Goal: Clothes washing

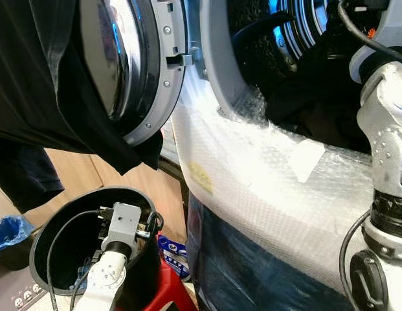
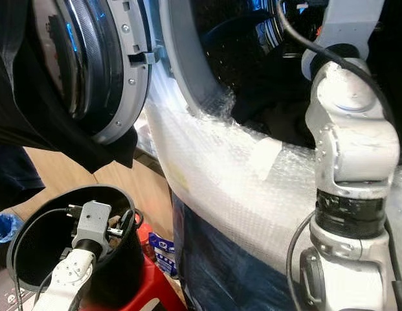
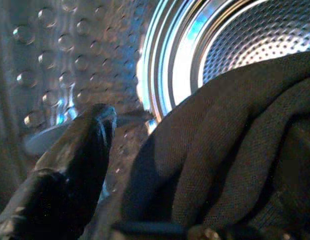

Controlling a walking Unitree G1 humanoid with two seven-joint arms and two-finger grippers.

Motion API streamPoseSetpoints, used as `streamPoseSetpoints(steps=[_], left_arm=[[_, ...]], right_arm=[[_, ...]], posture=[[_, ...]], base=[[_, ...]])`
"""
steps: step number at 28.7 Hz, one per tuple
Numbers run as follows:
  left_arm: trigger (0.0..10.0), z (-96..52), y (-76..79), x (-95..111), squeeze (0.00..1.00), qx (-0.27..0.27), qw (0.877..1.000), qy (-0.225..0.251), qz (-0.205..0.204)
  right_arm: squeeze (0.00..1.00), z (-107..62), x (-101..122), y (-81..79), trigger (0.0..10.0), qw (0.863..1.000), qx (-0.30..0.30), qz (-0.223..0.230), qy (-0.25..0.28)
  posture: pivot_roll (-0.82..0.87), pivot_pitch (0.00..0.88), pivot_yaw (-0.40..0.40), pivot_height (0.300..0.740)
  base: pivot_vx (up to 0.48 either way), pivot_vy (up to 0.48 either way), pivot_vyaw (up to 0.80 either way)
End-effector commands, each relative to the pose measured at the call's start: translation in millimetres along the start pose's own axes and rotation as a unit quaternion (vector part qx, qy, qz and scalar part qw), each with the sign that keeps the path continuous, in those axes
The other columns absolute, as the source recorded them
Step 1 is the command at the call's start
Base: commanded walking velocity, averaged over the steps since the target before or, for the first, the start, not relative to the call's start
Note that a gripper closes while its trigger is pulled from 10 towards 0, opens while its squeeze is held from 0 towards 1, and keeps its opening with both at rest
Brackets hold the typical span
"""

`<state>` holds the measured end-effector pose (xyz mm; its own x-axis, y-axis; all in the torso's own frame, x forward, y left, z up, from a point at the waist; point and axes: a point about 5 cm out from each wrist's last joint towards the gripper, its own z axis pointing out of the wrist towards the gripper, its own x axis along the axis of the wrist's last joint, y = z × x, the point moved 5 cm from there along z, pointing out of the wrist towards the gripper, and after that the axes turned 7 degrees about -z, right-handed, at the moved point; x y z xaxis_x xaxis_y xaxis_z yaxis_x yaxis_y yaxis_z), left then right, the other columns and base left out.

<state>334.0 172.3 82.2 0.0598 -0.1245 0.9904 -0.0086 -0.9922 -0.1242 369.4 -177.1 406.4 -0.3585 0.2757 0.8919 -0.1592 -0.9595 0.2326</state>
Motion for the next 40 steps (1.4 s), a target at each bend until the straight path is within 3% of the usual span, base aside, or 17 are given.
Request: streamPoseSetpoints(steps=[1,3,6,10,14,20,24,26,31,35,37,40], left_arm=[[10.0,0.6,-2.2,-2,0.00,-0.002,1.000,-0.006,0.005],[10.0,0.7,-2.6,-2,0.00,0.000,1.000,-0.006,0.003],[10.0,0.8,-0.8,-3,0.00,-0.003,1.000,-0.008,0.001],[10.0,0.5,2.0,-5,0.00,-0.009,1.000,-0.011,0.001],[10.0,1.2,5.0,-5,0.00,-0.015,1.000,-0.013,0.001],[10.0,1.5,5.4,-5,0.00,-0.015,1.000,-0.012,0.000],[10.0,0.4,4.7,-7,0.00,-0.015,1.000,-0.015,0.000],[10.0,-0.4,4.6,-8,0.00,-0.014,1.000,-0.016,0.000],[10.0,0.7,4.2,-8,0.00,-0.013,1.000,-0.015,-0.001],[10.0,2.2,4.6,-8,0.00,-0.013,1.000,-0.016,-0.001],[10.0,3.2,4.6,-8,0.00,-0.014,1.000,-0.015,-0.001],[10.0,4.2,4.9,-7,0.00,-0.014,1.000,-0.015,-0.001]], right_arm=[[0.00,-7.9,13,-10.7,10.0,0.999,0.033,0.003,0.019],[0.00,-20.5,15,-30.8,10.0,0.995,0.095,0.026,0.009],[0.00,-34.1,14,-38.9,10.0,0.991,0.133,0.010,0.010],[0.00,-46.3,11,-38.5,10.0,0.988,0.154,-0.016,0.011],[0.00,-60.0,8,-35.3,10.0,0.984,0.177,-0.007,-0.005],[0.00,-82.6,-6,-26.5,10.0,0.967,0.225,-0.124,-0.007],[0.00,-91.5,-4,-26.6,10.0,0.958,0.248,-0.144,0.016],[0.00,-105.7,7,-29.9,10.0,0.948,0.283,-0.132,0.053],[0.00,-123.7,17,-32.8,10.0,0.932,0.329,-0.122,0.086],[0.00,-145.7,33,-41.0,10.0,0.905,0.393,-0.052,0.156],[0.00,-155.0,32,-44.7,10.0,0.893,0.417,-0.056,0.162],[0.00,-154.5,23,-47.1,10.0,0.895,0.419,-0.071,0.136]], posture=[[0.12,0.000,0.062,0.740],[0.10,0.000,0.057,0.740],[0.08,0.000,0.063,0.740],[0.07,0.000,0.066,0.740],[0.06,0.000,0.067,0.740],[0.07,0.001,0.061,0.740],[0.07,0.002,0.058,0.740],[0.07,0.000,0.055,0.740],[0.07,0.000,0.056,0.740],[0.06,0.000,0.056,0.740],[0.06,0.000,0.059,0.740],[0.05,0.000,0.059,0.740]], base=[[0.000,0.000,0.00],[0.000,0.000,0.00],[0.000,0.000,0.00],[0.000,0.000,0.00],[0.000,0.000,0.00],[0.000,0.000,0.00],[0.000,0.000,0.00],[0.000,0.000,0.00],[0.000,0.000,0.00],[0.000,0.000,0.00],[0.000,0.000,0.00],[0.000,0.000,0.00]])
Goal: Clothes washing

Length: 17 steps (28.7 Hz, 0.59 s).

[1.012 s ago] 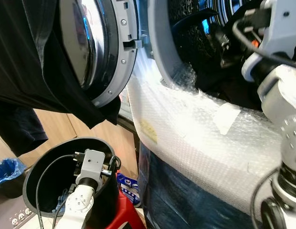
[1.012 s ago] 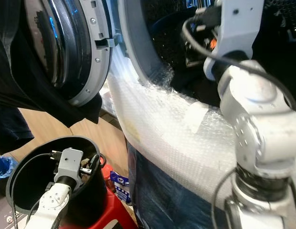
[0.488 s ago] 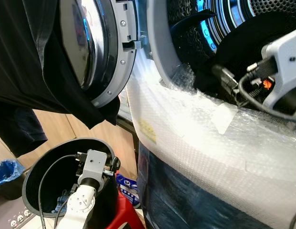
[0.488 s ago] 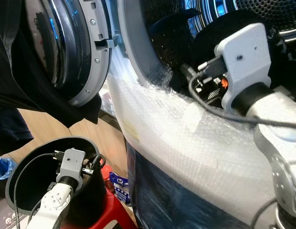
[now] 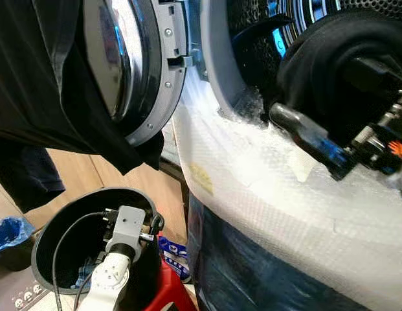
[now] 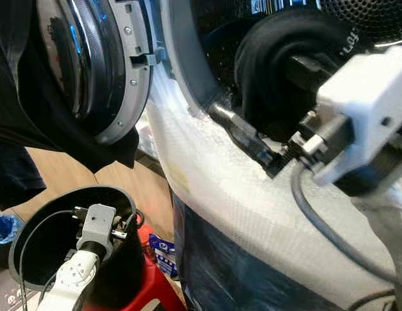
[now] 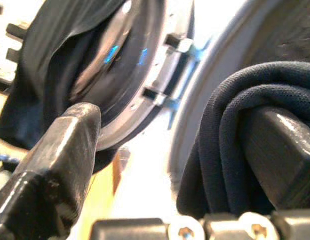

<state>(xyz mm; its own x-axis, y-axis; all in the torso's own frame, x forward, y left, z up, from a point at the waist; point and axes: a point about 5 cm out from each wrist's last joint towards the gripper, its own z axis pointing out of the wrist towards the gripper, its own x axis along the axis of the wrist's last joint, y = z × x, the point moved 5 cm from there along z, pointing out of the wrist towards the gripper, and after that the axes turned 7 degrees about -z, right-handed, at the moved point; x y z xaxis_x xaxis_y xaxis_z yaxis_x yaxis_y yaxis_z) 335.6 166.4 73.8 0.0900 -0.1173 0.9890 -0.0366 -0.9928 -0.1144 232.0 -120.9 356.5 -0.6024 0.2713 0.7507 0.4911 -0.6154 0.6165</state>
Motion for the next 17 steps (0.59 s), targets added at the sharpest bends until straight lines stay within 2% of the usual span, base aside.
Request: streamPoseSetpoints(steps=[1,6,9,10,11,13,14,15,16,17], left_arm=[[10.0,2.6,-0.3,1,0.00,-0.001,1.000,0.001,0.002],[10.0,4.2,4.5,5,0.00,-0.012,1.000,0.008,0.000],[10.0,4.3,11.7,12,0.00,-0.036,0.999,0.023,0.001],[10.0,4.3,11.7,12,0.00,-0.036,0.999,0.023,0.001],[10.0,4.4,12.9,9,0.00,-0.039,0.999,0.019,0.002],[10.0,4.9,13.5,8,0.00,-0.039,0.999,0.016,0.001],[10.0,6.3,15.6,8,0.00,-0.043,0.999,0.015,0.001],[10.0,8.5,18.6,9,0.00,-0.047,0.999,0.018,0.002],[10.0,8.5,18.6,9,0.00,-0.047,0.999,0.018,0.002],[10.0,9.1,19.3,10,0.00,-0.048,0.999,0.019,0.003]], right_arm=[[0.00,3.7,-6,-7.7,10.0,1.000,0.006,-0.013,-0.017],[0.00,18.4,-20,-6.6,10.0,1.000,-0.012,-0.003,-0.029],[0.00,35.1,-31,11.9,10.0,0.997,-0.067,0.002,-0.033],[0.00,35.1,-31,11.9,10.0,0.997,-0.067,0.002,-0.033],[0.00,45.5,-34,24.9,10.0,0.995,-0.096,-0.011,-0.032],[0.00,52.5,-33,33.2,10.0,0.993,-0.112,-0.021,-0.026],[0.00,62.4,-29,54.8,10.0,0.988,-0.150,-0.022,-0.007],[0.00,77.4,-26,88.1,10.0,0.978,-0.210,-0.015,-0.007],[0.00,77.4,-26,88.1,10.0,0.978,-0.210,-0.015,-0.007],[0.00,80.9,-26,95.0,10.0,0.975,-0.223,-0.014,-0.009]], posture=[[0.05,0.000,0.057,0.740],[0.06,0.000,0.057,0.740],[0.06,0.000,0.059,0.740],[0.06,0.000,0.059,0.740],[0.05,0.000,0.061,0.740],[0.04,0.000,0.068,0.740],[0.04,0.000,0.071,0.740],[0.04,0.000,0.070,0.740],[0.04,0.000,0.070,0.740],[0.04,0.000,0.070,0.740]], base=[[0.000,0.000,0.00],[0.000,0.000,0.00],[0.000,0.000,0.00],[0.000,0.000,0.00],[0.000,0.000,0.00],[0.000,0.000,0.00],[0.000,0.000,0.00],[0.000,0.000,0.00],[0.000,0.000,0.00],[0.000,0.000,0.00]])
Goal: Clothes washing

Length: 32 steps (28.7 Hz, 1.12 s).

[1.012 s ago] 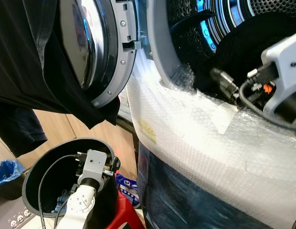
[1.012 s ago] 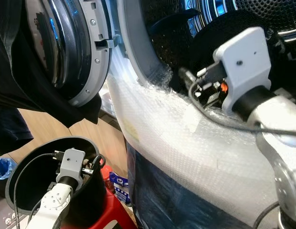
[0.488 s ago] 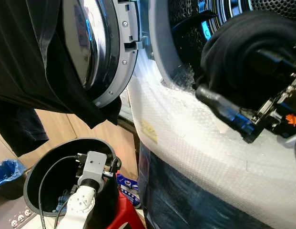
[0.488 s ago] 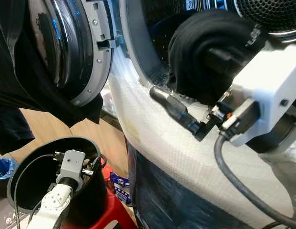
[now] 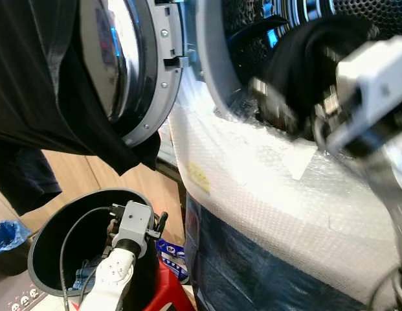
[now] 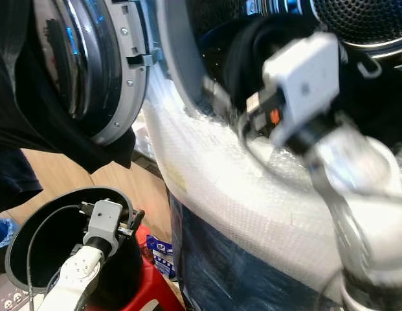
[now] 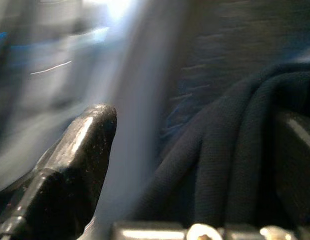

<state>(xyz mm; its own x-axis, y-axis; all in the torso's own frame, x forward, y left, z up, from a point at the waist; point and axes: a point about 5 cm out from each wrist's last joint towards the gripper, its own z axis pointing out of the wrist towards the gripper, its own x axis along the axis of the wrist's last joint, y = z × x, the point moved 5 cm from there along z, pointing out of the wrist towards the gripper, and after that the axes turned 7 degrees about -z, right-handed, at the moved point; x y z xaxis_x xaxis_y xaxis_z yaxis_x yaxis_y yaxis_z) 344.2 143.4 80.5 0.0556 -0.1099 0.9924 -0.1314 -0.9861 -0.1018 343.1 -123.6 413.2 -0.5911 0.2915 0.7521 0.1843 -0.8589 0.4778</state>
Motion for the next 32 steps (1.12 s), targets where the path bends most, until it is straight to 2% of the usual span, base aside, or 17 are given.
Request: streamPoseSetpoints(steps=[1,2,3,4,5,6,7,8,9,10,14,15,18,21,25,29,32], left_arm=[[10.0,2.1,-1.2,2,0.00,-0.002,1.000,0.005,0.005],[10.0,2.8,-0.8,4,0.00,-0.003,1.000,0.007,0.005],[10.0,3.6,-1.2,5,0.00,-0.002,1.000,0.009,0.005],[10.0,3.6,-1.2,5,0.00,-0.002,1.000,0.009,0.005],[10.0,4.3,-2.5,4,0.00,-0.001,1.000,0.009,0.005],[10.0,4.6,-2.9,4,0.00,0.000,1.000,0.008,0.004],[10.0,4.9,-2.4,4,0.00,-0.001,1.000,0.008,0.005],[10.0,4.9,-2.4,4,0.00,-0.001,1.000,0.008,0.005],[10.0,5.0,-1.8,4,0.00,-0.004,1.000,0.010,0.007],[10.0,5.0,-2.4,5,0.00,-0.003,1.000,0.011,0.008],[10.0,5.2,-6.9,5,0.00,0.005,1.000,0.012,0.011],[10.0,5.1,-8.9,4,0.00,0.009,1.000,0.011,0.010],[10.0,4.2,-6.5,2,0.00,0.003,1.000,0.008,0.011],[10.0,3.2,-4.5,1,0.00,-0.002,1.000,0.007,0.011],[10.0,2.4,-3.6,1,0.00,-0.003,1.000,0.007,0.010],[10.0,1.1,-2.8,-1,0.00,-0.003,1.000,0.004,0.009],[10.0,0.0,-2.3,-3,0.00,-0.004,1.000,0.001,0.008]], right_arm=[[0.00,19.3,-14,25.7,10.0,0.997,-0.066,0.015,-0.047],[0.00,26.7,-23,35.0,10.0,0.993,-0.088,0.030,-0.077],[0.00,36.1,-37,55.2,10.0,0.982,-0.140,0.038,-0.119],[0.00,36.1,-37,55.2,10.0,0.982,-0.140,0.038,-0.119],[0.00,39.3,-54,86.7,10.0,0.960,-0.228,0.015,-0.161],[0.00,37.2,-60,100.6,10.0,0.946,-0.267,0.003,-0.182],[0.00,28.5,-67,124.2,10.0,0.920,-0.336,-0.007,-0.202],[0.00,28.5,-67,124.2,10.0,0.920,-0.336,-0.007,-0.202],[0.00,22.5,-70,138.9,10.0,0.900,-0.383,0.022,-0.206],[0.00,23.6,-70,140.1,10.0,0.898,-0.387,0.032,-0.206],[0.00,36.6,-65,128.7,10.0,0.910,-0.362,0.021,-0.202],[0.00,47.9,-72,110.7,10.0,0.923,-0.315,0.033,-0.220],[0.00,58.7,-76,92.7,10.0,0.934,-0.269,0.051,-0.228],[0.00,60.7,-70,89.3,10.0,0.942,-0.250,0.028,-0.223],[0.00,56.0,-50,94.5,10.0,0.956,-0.226,0.028,-0.184],[0.00,34.8,-44,90.9,10.0,0.968,-0.197,0.025,-0.157],[0.00,21.8,-24,75.9,10.0,0.980,-0.138,0.121,-0.077]], posture=[[0.05,0.000,0.065,0.740],[0.05,0.000,0.064,0.740],[0.05,0.000,0.060,0.740],[0.05,0.000,0.060,0.740],[0.04,0.000,0.055,0.740],[0.04,0.000,0.055,0.740],[0.05,0.000,0.049,0.740],[0.05,0.000,0.049,0.740],[0.06,0.000,0.045,0.740],[0.07,0.000,0.043,0.740],[0.07,0.000,0.045,0.740],[0.06,0.000,0.046,0.740],[0.06,0.000,0.047,0.740],[0.05,0.000,0.051,0.740],[0.04,0.000,0.052,0.740],[0.04,0.000,0.057,0.740],[0.03,0.000,0.059,0.740]], base=[[0.000,0.000,0.00],[0.000,0.000,0.00],[0.000,0.000,0.00],[0.000,0.000,0.00],[0.000,0.000,0.00],[0.000,0.000,0.00],[0.000,0.000,0.00],[0.000,0.000,0.00],[0.000,0.000,0.00],[0.000,0.000,0.00],[0.000,0.000,0.00],[0.000,0.000,0.00],[0.000,0.000,0.00],[0.000,0.000,0.00],[0.000,0.000,0.00],[0.000,0.000,0.00],[0.000,0.000,0.00]])
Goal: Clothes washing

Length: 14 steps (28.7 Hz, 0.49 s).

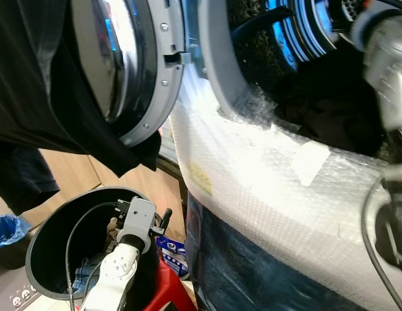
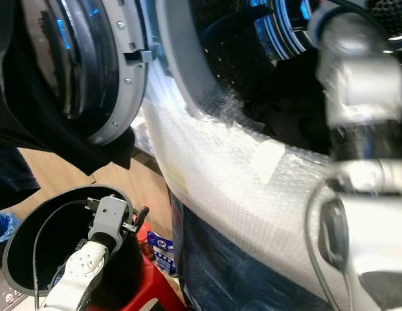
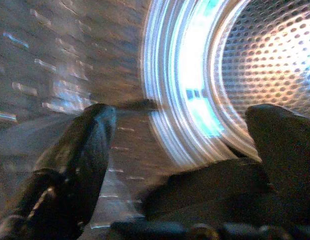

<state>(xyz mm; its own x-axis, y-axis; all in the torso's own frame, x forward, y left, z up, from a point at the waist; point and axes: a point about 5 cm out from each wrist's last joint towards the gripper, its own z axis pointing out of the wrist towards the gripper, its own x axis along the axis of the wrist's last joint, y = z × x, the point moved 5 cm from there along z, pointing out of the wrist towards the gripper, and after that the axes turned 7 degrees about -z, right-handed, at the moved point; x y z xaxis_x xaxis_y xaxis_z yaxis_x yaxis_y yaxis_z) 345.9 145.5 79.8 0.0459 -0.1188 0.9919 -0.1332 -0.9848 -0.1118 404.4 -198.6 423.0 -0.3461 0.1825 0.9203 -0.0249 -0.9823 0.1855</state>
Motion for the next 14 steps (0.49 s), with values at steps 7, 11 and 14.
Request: streamPoseSetpoints(steps=[7,11,14], left_arm=[[10.0,-2.8,1.4,-3,0.00,-0.008,1.000,-0.005,0.002],[10.0,-3.8,1.6,-3,0.00,-0.008,1.000,-0.003,0.001],[10.0,-5.0,1.7,-4,0.00,-0.008,1.000,-0.002,0.000]], right_arm=[[0.00,-76.7,60,-68.0,10.0,0.944,0.242,0.135,0.179],[0.00,-124.3,77,-94.5,10.0,0.880,0.343,0.198,0.261],[0.00,-156.7,72,-116.9,10.0,0.837,0.427,0.220,0.262]], posture=[[0.03,0.000,0.060,0.740],[0.04,0.000,0.057,0.740],[0.04,0.000,0.052,0.740]], base=[[0.000,0.000,0.00],[0.000,0.000,0.00],[0.000,0.000,0.00]])
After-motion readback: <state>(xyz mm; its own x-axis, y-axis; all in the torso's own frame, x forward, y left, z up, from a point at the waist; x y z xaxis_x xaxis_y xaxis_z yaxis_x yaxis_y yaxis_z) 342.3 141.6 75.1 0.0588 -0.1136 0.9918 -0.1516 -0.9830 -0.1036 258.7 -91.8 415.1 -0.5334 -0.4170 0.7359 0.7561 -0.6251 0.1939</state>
